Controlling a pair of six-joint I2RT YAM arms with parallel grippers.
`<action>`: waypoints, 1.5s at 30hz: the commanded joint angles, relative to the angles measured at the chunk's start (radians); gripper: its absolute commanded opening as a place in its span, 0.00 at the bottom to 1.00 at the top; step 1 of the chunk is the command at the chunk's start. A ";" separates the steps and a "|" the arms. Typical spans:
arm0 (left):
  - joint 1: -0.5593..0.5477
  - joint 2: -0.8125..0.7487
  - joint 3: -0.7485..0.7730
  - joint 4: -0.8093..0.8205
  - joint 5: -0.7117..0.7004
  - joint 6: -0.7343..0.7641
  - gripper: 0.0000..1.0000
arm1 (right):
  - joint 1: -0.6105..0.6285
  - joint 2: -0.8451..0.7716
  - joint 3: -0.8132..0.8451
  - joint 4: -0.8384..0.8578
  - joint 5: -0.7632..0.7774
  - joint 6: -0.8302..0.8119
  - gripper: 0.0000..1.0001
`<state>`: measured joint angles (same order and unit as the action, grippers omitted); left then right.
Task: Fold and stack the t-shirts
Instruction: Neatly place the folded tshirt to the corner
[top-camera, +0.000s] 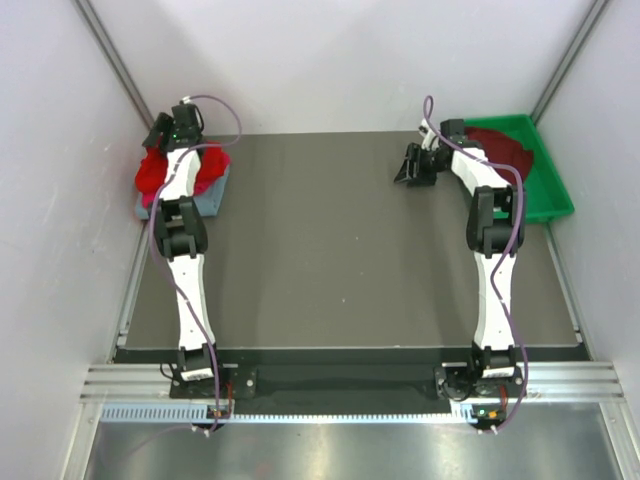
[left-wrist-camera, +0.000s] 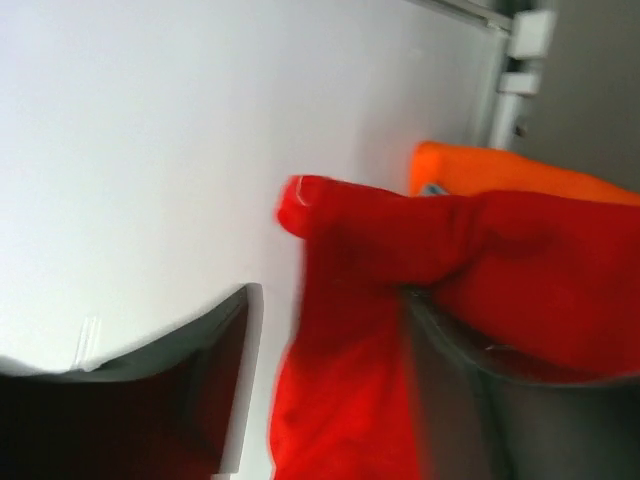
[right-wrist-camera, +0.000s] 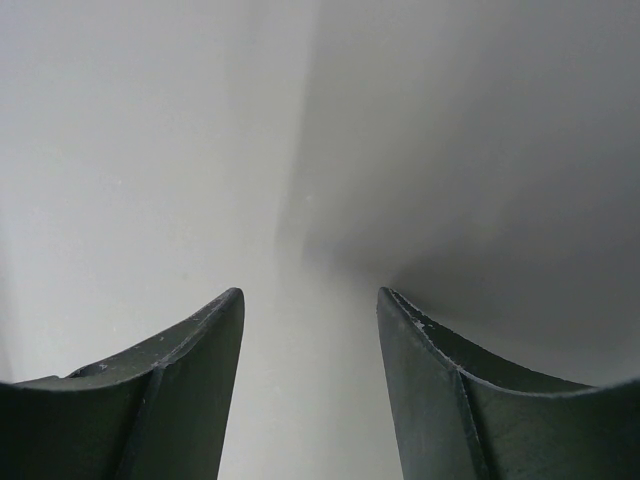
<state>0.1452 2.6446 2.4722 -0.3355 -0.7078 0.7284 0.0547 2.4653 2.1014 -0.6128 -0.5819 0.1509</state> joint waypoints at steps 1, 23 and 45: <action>-0.028 -0.064 0.039 0.105 -0.073 -0.049 0.77 | 0.016 -0.043 -0.020 -0.002 0.028 -0.033 0.57; -0.397 -0.431 -0.191 -0.416 0.620 -0.636 0.82 | 0.002 -0.117 0.103 -0.015 0.143 -0.057 0.59; -0.602 -0.321 0.011 -0.323 0.599 -0.803 0.99 | 0.000 -0.558 -0.064 0.014 0.840 -0.120 1.00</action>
<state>-0.4683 2.3222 2.4336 -0.7246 -0.0921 -0.0029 0.0456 1.9308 2.1006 -0.6163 0.1837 0.0513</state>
